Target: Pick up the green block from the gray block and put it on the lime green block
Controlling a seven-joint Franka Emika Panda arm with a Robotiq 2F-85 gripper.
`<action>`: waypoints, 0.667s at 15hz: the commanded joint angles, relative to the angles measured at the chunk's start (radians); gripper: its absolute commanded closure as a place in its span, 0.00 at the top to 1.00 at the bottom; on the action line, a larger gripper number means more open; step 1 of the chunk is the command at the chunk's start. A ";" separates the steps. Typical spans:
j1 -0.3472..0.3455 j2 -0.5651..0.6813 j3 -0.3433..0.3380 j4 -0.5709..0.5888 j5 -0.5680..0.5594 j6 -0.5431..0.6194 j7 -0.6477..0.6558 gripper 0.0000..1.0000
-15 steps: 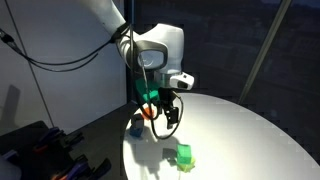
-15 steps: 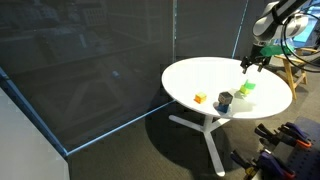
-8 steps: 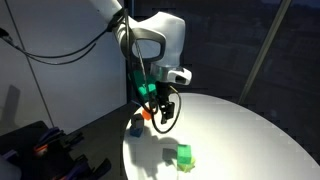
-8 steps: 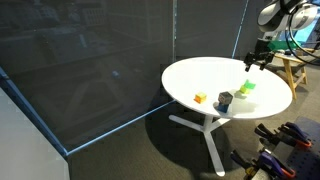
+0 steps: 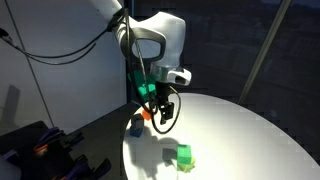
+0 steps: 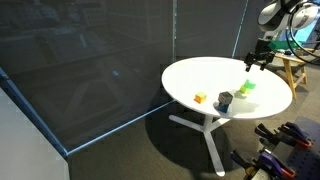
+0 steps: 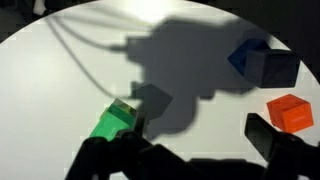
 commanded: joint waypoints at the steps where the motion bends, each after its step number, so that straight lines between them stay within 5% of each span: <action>1: -0.005 -0.001 0.005 0.001 -0.002 -0.002 0.002 1.00; 10: -0.007 -0.024 0.007 -0.004 0.008 -0.006 -0.018 1.00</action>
